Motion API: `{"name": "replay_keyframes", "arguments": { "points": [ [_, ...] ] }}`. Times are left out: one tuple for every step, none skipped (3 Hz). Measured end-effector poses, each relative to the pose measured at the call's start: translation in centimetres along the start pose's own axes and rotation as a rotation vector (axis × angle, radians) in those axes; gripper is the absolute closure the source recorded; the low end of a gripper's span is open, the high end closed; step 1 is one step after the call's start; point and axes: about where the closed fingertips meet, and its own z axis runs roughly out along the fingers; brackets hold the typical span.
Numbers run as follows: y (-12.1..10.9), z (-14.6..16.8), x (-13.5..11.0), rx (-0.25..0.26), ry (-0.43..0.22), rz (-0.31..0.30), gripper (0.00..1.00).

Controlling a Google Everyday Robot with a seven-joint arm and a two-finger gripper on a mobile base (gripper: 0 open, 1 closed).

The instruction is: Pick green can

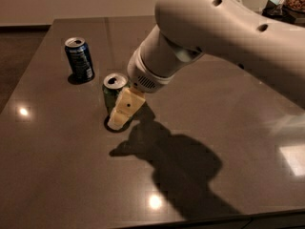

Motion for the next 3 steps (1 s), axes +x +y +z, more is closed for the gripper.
{"name": "replay_keyframes", "arguments": {
  "points": [
    [-0.40, 0.65, -0.91, -0.006, -0.054, 0.000, 0.00],
    [-0.42, 1.12, -1.36, -0.021, -0.078, -0.003, 0.16],
    [-0.14, 1.43, -1.89, -0.039, -0.089, -0.010, 0.39]
  ]
}}
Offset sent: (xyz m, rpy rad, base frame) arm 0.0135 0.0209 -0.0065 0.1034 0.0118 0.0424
